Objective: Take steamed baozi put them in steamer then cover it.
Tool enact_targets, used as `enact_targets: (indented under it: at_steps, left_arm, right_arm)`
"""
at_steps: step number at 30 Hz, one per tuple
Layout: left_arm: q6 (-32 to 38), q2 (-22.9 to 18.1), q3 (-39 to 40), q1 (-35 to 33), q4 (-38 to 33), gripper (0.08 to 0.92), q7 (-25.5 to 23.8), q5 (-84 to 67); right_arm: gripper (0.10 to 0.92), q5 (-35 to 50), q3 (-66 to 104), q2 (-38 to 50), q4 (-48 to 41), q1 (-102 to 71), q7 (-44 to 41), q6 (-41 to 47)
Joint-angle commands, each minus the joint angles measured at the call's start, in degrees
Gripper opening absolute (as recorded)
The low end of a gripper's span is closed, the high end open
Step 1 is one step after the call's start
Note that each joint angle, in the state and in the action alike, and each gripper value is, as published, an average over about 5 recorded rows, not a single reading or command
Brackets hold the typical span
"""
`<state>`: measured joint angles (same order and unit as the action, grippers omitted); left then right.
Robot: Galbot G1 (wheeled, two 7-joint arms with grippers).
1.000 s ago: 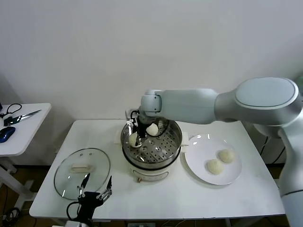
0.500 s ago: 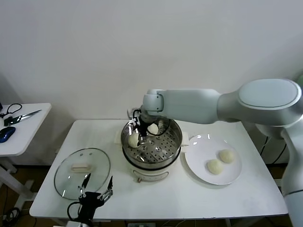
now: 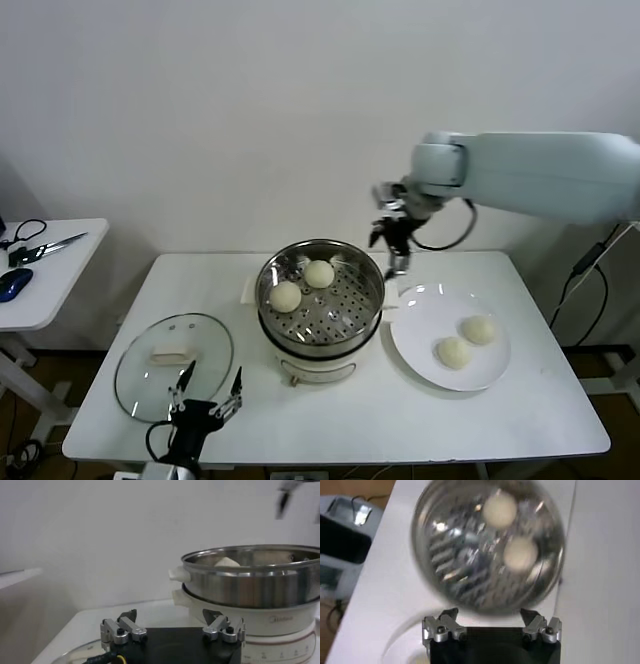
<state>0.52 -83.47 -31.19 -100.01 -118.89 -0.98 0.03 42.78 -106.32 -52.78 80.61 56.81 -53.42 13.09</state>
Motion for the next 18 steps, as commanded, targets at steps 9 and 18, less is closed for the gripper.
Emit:
enact_targets:
  at_steps: [9, 18]
  left_arm:
    - [0.1, 0.3, -1.0, 1.1, 0.8, 0.823, -0.3, -0.6]
    - [0.3, 0.5, -2.1, 0.9, 0.3, 0.823, -0.5, -0.8]
  right_arm:
    - [0.823, -14.2, 1.6, 21.4, 4.9, -15.3, 4.0, 2.4]
    - [0.823, -19.7, 17.9, 19.4, -4.1, -33.8, 6.8, 3.9]
